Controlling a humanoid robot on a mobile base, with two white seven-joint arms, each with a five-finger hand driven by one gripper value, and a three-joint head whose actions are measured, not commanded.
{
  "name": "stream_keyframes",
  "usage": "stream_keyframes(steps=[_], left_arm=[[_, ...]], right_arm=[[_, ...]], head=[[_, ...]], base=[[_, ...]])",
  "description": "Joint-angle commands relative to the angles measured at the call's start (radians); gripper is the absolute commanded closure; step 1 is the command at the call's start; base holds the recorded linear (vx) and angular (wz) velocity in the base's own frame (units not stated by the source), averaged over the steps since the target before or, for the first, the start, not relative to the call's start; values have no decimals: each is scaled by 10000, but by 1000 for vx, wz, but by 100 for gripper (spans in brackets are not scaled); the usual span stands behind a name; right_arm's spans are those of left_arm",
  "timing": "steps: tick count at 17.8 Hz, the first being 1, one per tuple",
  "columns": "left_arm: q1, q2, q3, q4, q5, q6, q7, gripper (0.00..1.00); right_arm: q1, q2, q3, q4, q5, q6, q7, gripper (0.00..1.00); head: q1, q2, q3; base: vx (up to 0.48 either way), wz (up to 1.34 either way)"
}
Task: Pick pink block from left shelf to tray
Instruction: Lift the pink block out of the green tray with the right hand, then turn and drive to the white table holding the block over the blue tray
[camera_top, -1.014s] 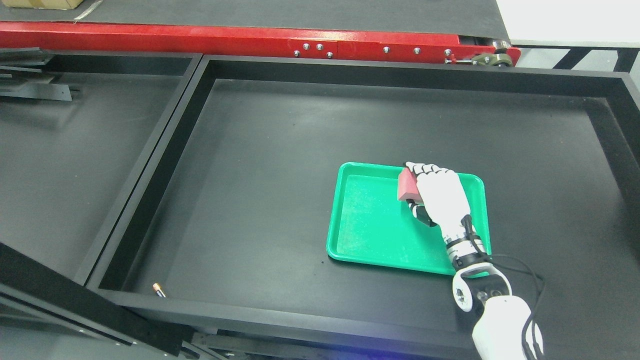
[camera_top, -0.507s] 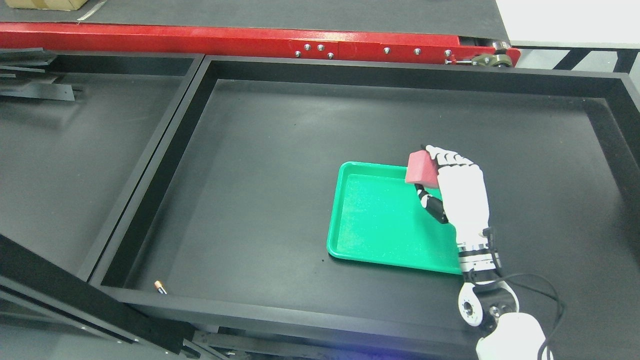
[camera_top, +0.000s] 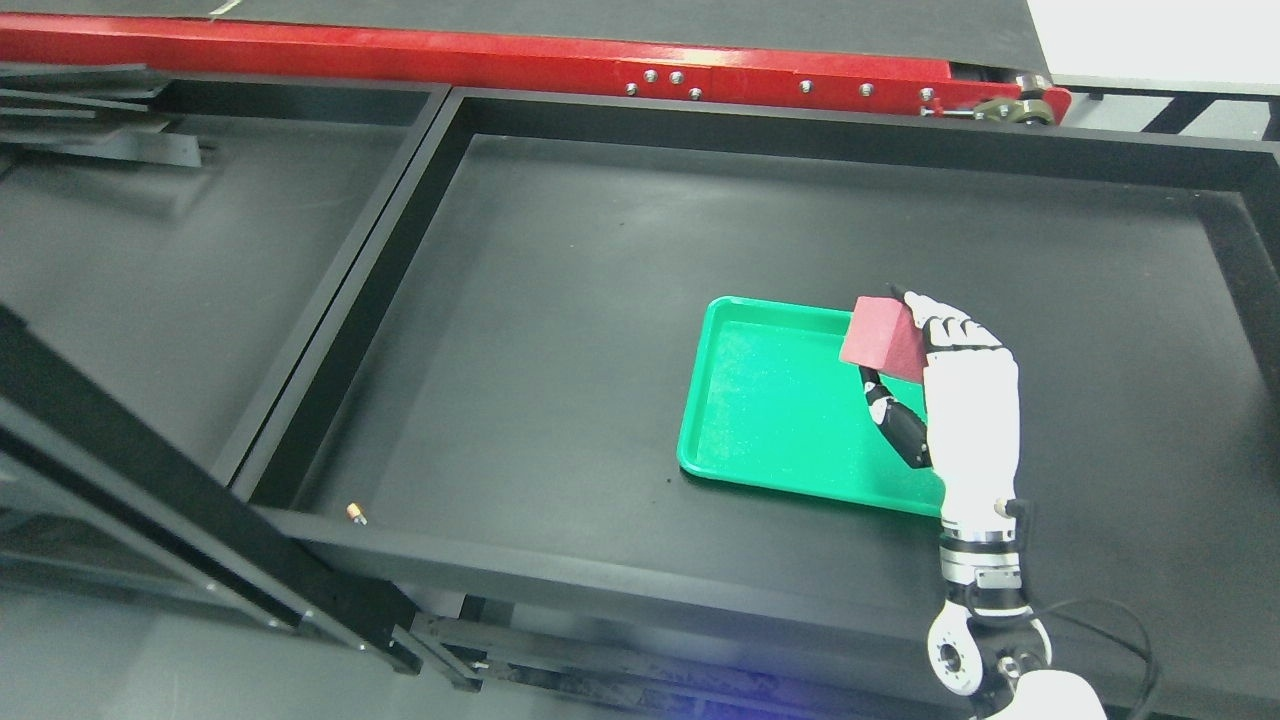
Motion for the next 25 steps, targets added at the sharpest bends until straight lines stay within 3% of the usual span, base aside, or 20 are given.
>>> stream_keyframes(steps=[1, 25], left_arm=[[-291, 175, 0, -174, 0, -4, 4, 0], [-306, 175, 0, -174, 0, -4, 4, 0]], right_arm=[[296, -175, -50, -576, -88, -34, -24, 95], [373, -175, -50, -560, -88, -34, -8, 95]], head=[[0, 0, 0], [0, 1, 0]], base=[[-122, 213], [-172, 603]])
